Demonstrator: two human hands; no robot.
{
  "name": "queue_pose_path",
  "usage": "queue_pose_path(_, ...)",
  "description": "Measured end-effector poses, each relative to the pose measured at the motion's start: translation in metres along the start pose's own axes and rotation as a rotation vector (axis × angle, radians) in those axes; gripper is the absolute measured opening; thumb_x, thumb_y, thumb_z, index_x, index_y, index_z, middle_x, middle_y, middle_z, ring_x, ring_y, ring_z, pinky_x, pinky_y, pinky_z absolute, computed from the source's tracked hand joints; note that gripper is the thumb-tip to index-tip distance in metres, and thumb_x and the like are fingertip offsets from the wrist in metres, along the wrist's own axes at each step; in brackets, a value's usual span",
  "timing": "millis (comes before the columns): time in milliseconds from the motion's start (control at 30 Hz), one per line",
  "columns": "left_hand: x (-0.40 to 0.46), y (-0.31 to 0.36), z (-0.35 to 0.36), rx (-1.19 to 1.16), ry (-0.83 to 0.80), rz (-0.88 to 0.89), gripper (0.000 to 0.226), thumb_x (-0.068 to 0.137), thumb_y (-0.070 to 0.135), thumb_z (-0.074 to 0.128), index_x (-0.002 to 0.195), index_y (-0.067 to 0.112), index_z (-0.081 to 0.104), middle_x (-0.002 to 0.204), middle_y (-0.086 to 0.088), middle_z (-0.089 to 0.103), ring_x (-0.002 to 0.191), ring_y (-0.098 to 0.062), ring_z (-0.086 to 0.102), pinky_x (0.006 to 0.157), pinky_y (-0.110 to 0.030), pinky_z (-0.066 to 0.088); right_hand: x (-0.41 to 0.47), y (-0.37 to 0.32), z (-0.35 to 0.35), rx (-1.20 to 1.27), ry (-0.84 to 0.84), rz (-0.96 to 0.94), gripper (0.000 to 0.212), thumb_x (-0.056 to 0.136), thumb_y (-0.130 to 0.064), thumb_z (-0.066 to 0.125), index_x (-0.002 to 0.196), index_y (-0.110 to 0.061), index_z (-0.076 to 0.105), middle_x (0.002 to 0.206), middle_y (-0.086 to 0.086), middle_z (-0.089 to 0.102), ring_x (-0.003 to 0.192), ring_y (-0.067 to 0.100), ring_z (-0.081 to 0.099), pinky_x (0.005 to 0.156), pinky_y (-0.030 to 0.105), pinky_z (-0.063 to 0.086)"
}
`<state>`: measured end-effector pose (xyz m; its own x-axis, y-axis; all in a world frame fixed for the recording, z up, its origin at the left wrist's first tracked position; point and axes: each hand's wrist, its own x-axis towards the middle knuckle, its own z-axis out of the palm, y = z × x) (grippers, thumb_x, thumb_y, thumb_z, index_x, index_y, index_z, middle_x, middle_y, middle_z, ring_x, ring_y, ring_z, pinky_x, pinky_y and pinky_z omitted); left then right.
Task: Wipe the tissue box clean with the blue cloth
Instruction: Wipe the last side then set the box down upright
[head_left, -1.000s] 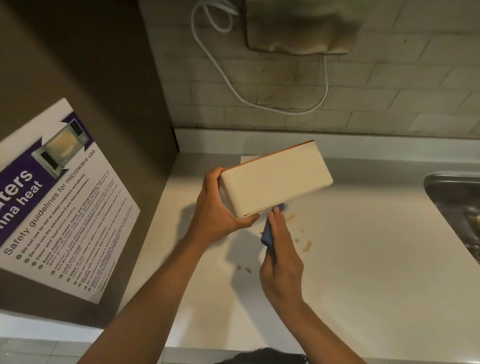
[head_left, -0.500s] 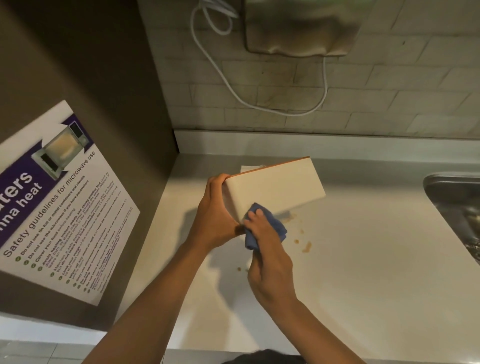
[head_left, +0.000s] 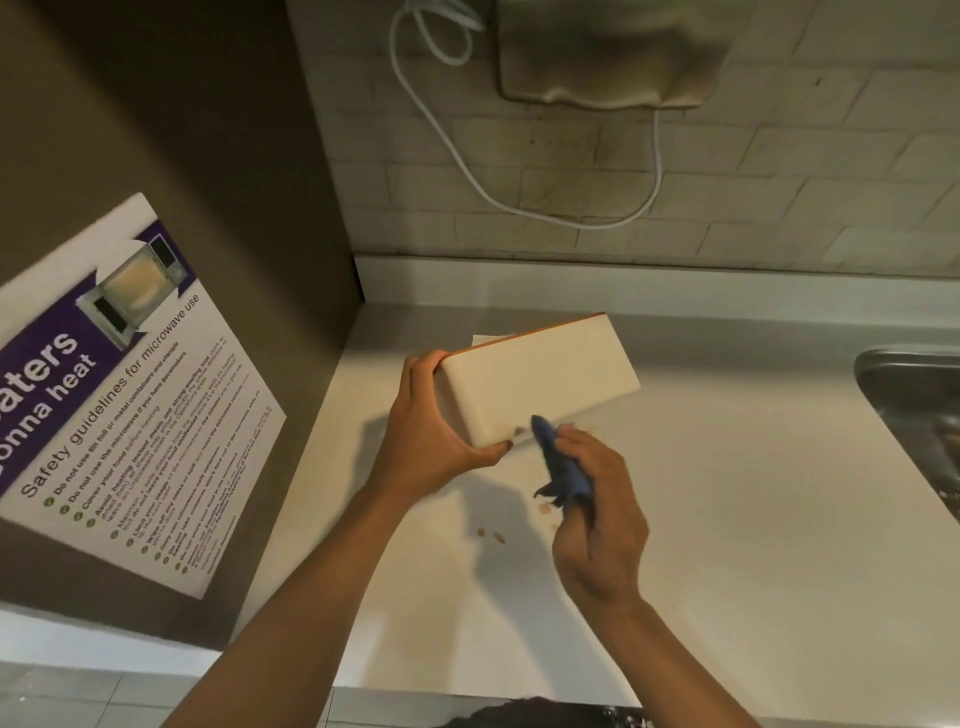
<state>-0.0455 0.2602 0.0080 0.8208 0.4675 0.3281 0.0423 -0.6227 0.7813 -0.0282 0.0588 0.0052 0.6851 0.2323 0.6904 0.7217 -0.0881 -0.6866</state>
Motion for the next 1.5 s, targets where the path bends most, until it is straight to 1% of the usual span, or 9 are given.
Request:
queue_pose_path(100, -0.005, 0.0, 0.004, -0.013, -0.011, 0.001, 0.109, 0.049, 0.06, 0.09, 0.137, 0.027, 0.034, 0.136, 0.004, 0.044, 0.12, -0.016, 0.052, 0.099, -0.034, 0.052, 0.01, 0.007, 0.004, -0.081, 0.067, 0.04, 0.036, 0.091, 0.009, 0.04, 0.119, 0.0, 0.06, 0.129, 0.008, 0.058, 0.121, 0.025, 0.055, 0.096, 0.049, 0.047)
queue_pose_path(267, -0.008, 0.0, 0.01, -0.05, -0.034, 0.012, 0.105, 0.05, 0.072, 0.084, 0.134, 0.035, 0.031, 0.137, 0.002, 0.046, 0.119, -0.013, 0.052, 0.091, -0.014, 0.043, -0.018, 0.023, 0.03, -0.172, -0.28, -0.147, 0.036, 0.094, 0.002, 0.042, 0.129, 0.002, 0.052, 0.14, 0.016, 0.049, 0.137, 0.026, 0.039, 0.108, 0.041, 0.039)
queue_pose_path(400, -0.009, -0.009, 0.005, 0.013, -0.05, 0.039, 0.11, 0.047, 0.063, 0.089, 0.136, 0.028, 0.034, 0.136, 0.006, 0.044, 0.119, -0.01, 0.051, 0.095, -0.024, 0.048, -0.017, 0.052, 0.018, -0.273, -0.297, -0.23, 0.038, 0.095, 0.004, 0.038, 0.128, 0.003, 0.057, 0.142, 0.012, 0.047, 0.137, 0.027, 0.038, 0.111, 0.033, 0.034)
queue_pose_path(600, -0.018, -0.018, -0.004, 0.062, -0.07, 0.021, 0.113, 0.044, 0.047, 0.1, 0.136, 0.025, 0.038, 0.133, 0.011, 0.042, 0.119, -0.004, 0.048, 0.098, -0.027, 0.048, 0.008, 0.092, -0.012, -0.313, 0.036, 0.236, 0.044, 0.088, 0.012, 0.044, 0.124, -0.004, 0.062, 0.136, 0.007, 0.055, 0.127, 0.02, 0.051, 0.107, 0.026, 0.039)
queue_pose_path(700, -0.022, -0.023, -0.006, 0.074, -0.098, 0.069, 0.114, 0.045, 0.05, 0.099, 0.137, 0.023, 0.037, 0.135, 0.01, 0.04, 0.122, -0.008, 0.049, 0.099, -0.03, 0.048, 0.033, 0.096, -0.025, -0.18, 0.261, 0.657, 0.043, 0.09, 0.008, 0.043, 0.121, -0.014, 0.063, 0.118, 0.0, 0.063, 0.11, 0.022, 0.059, 0.087, 0.003, 0.04)
queue_pose_path(833, -0.028, -0.036, -0.003, 0.089, -0.162, 0.149, 0.12, 0.049, 0.045, 0.099, 0.145, 0.02, 0.032, 0.148, 0.004, 0.037, 0.135, -0.013, 0.043, 0.107, -0.04, 0.047, 0.051, 0.091, -0.033, -0.104, 0.283, 0.728, 0.046, 0.089, 0.006, 0.039, 0.116, -0.022, 0.064, 0.112, -0.006, 0.064, 0.104, 0.015, 0.059, 0.09, 0.025, 0.05)
queue_pose_path(1033, -0.039, -0.056, -0.014, 0.13, -0.199, 0.089, 0.126, 0.057, 0.037, 0.098, 0.152, 0.041, 0.015, 0.16, 0.02, 0.019, 0.149, -0.004, 0.023, 0.118, -0.04, 0.037, 0.053, 0.088, -0.024, -0.027, 0.223, 0.743, 0.043, 0.092, 0.001, 0.038, 0.116, -0.024, 0.064, 0.108, -0.012, 0.065, 0.102, 0.006, 0.058, 0.086, 0.016, 0.046)
queue_pose_path(1267, -0.053, -0.055, -0.009, 0.152, -0.282, 0.069, 0.127, 0.07, 0.04, 0.091, 0.157, 0.033, -0.001, 0.166, 0.021, -0.007, 0.149, -0.011, 0.026, 0.112, -0.039, 0.045, 0.033, 0.085, -0.014, -0.024, 0.119, 0.784, 0.036, 0.095, -0.006, 0.042, 0.114, -0.024, 0.065, 0.11, -0.007, 0.067, 0.098, 0.004, 0.059, 0.078, 0.018, 0.047)
queue_pose_path(1500, -0.061, -0.066, -0.007, 0.239, -0.373, 0.031, 0.108, 0.083, 0.059, 0.071, 0.155, 0.047, -0.009, 0.162, 0.031, -0.015, 0.15, -0.007, 0.023, 0.113, -0.041, 0.043, 0.023, 0.094, -0.016, -0.108, 0.086, 0.836, 0.038, 0.094, -0.01, 0.038, 0.114, -0.029, 0.064, 0.108, -0.005, 0.067, 0.098, 0.018, 0.061, 0.08, 0.051, 0.056)
